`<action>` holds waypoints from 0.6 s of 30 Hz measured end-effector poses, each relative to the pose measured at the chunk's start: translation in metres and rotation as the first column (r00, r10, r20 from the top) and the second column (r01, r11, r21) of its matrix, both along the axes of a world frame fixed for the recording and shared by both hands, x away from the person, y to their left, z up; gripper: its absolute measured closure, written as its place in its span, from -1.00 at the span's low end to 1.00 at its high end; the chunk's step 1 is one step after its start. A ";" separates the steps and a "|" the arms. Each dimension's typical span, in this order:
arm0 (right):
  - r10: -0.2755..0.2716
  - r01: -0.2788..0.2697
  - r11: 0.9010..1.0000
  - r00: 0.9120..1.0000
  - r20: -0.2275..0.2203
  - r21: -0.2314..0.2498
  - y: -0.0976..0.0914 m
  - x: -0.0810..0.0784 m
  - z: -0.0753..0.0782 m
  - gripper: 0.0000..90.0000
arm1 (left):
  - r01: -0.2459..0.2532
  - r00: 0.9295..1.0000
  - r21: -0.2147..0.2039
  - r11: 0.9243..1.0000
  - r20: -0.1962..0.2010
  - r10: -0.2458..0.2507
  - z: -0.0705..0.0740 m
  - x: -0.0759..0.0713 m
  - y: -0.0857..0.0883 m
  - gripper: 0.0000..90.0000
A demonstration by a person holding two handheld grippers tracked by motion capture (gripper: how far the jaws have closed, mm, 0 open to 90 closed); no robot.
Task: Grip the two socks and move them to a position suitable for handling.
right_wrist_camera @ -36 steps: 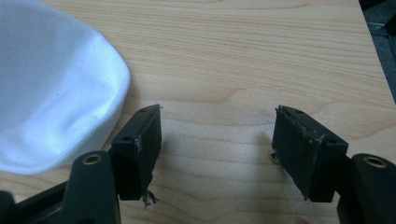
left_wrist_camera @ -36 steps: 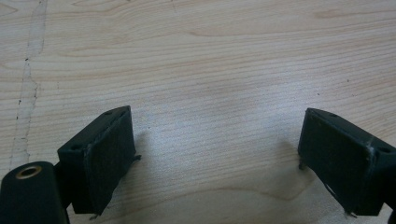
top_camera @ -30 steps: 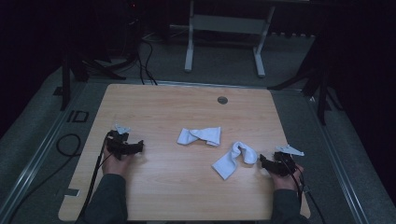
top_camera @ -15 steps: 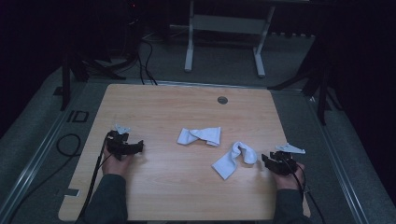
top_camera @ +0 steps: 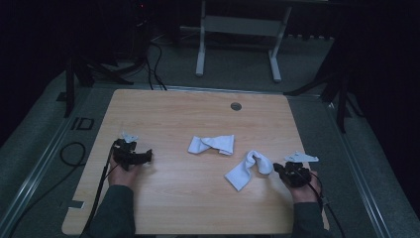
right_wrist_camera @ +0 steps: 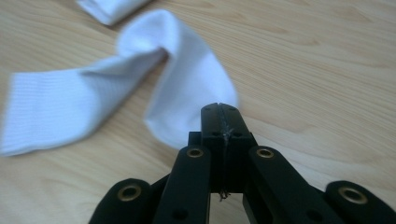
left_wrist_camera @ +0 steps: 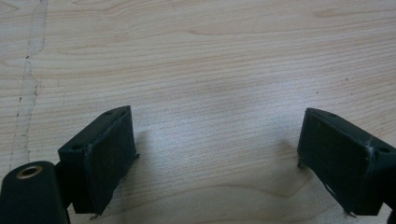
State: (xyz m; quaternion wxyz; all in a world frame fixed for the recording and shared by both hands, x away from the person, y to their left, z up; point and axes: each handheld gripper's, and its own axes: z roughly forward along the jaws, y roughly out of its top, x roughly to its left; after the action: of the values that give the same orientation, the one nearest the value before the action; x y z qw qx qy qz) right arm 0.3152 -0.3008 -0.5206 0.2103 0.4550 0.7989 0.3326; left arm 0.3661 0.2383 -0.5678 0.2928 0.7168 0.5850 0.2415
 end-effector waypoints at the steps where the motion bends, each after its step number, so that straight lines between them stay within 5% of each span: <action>1: 0.016 -0.016 1.000 1.000 0.000 0.004 0.003 -0.001 0.001 1.00 | 0.000 1.000 0.000 1.000 0.000 0.000 0.000 0.000 0.000 -0.75; 9: 0.124 -0.124 0.992 0.992 0.001 -0.017 0.033 -0.009 0.005 1.00 | 0.000 1.000 0.000 1.000 0.000 0.000 0.000 0.000 0.000 -0.75; 18: 0.232 -0.233 0.971 0.973 -0.021 -0.048 0.066 -0.014 -0.002 1.00 | 0.000 1.000 0.001 1.000 -0.001 0.000 0.000 0.000 0.000 -0.75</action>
State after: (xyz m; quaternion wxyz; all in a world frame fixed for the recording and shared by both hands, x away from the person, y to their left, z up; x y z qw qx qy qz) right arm 0.3009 -0.2347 -0.5229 0.1751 0.3556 0.8563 0.3312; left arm 0.3659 0.2383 -0.5678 0.2924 0.7171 0.5848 0.2415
